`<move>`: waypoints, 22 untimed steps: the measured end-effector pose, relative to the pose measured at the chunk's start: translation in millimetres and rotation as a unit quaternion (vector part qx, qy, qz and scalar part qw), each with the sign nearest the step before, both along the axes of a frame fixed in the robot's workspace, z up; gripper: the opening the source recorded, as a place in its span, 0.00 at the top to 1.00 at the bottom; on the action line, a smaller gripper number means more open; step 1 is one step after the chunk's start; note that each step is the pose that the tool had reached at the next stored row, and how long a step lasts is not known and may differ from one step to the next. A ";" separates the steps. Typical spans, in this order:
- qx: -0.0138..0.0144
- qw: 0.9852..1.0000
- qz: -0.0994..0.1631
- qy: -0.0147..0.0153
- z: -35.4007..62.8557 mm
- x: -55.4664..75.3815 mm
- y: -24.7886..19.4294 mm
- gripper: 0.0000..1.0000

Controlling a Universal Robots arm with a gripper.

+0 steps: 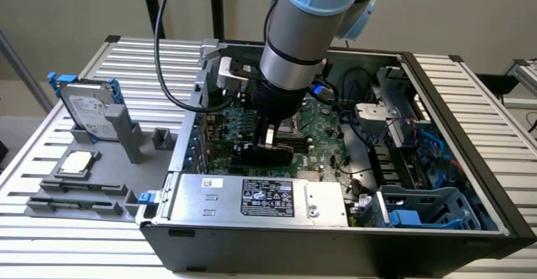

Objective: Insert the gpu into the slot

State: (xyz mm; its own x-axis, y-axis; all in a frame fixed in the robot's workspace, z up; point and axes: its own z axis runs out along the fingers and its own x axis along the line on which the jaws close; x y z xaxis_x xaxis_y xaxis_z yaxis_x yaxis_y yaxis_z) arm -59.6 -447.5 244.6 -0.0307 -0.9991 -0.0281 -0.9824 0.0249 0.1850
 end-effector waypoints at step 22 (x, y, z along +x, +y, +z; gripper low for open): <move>-0.001 1.000 0.000 -0.015 41.9 -26.0 0.4 0.89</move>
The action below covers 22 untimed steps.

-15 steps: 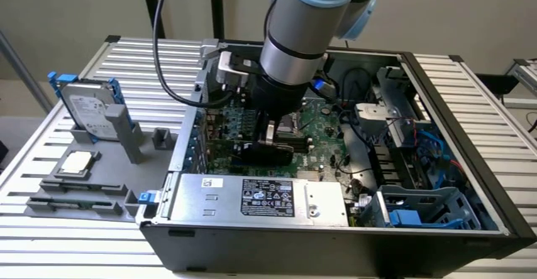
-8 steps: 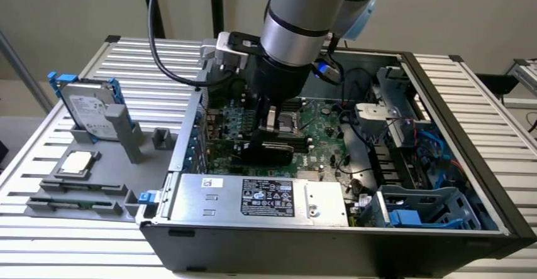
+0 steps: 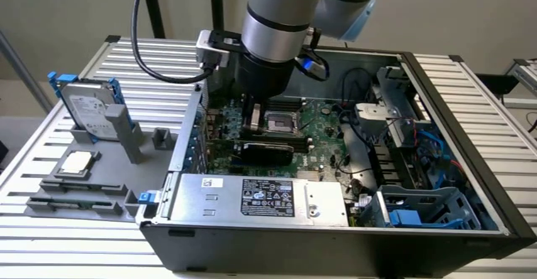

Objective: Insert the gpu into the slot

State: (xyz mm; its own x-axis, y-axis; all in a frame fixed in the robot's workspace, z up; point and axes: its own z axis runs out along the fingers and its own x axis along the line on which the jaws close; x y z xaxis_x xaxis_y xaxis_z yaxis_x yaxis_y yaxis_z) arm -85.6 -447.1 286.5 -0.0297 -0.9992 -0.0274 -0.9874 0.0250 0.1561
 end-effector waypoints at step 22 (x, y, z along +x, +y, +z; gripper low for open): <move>-0.011 1.000 0.001 0.023 10.2 -41.7 1.1 0.89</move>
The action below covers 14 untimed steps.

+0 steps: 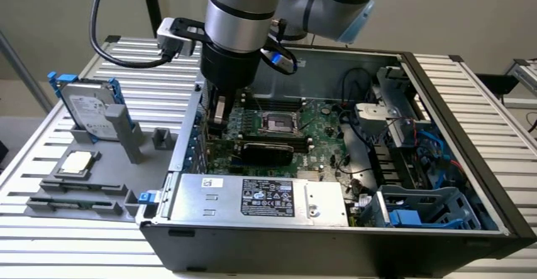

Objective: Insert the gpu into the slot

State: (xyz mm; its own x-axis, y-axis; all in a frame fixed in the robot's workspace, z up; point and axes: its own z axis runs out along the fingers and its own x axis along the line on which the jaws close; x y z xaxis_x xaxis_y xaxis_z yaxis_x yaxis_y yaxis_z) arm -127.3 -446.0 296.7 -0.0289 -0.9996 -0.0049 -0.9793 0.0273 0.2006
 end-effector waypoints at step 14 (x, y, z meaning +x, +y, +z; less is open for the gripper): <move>-0.002 1.000 -0.001 0.010 0.2 -2.6 0.1 0.89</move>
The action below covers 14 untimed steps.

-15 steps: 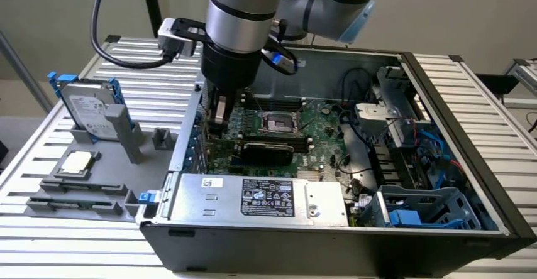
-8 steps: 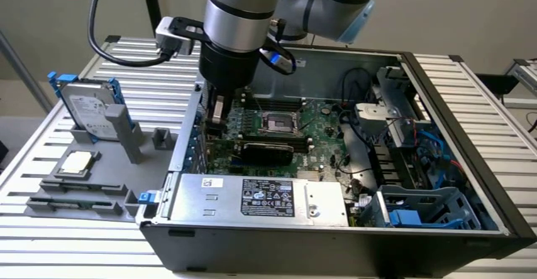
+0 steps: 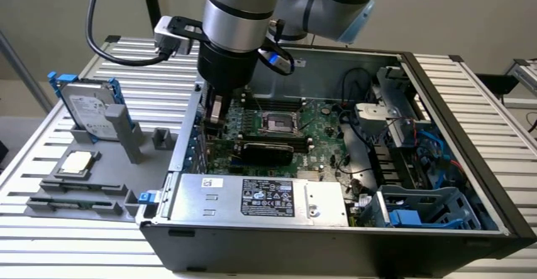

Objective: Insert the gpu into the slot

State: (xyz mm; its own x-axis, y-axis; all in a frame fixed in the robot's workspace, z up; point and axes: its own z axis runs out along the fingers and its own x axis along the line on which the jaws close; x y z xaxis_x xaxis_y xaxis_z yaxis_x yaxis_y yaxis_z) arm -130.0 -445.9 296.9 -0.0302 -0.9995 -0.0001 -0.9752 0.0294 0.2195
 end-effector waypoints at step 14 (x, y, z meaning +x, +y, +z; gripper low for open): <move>-0.002 1.000 -0.002 0.005 0.5 -0.9 6.2 0.89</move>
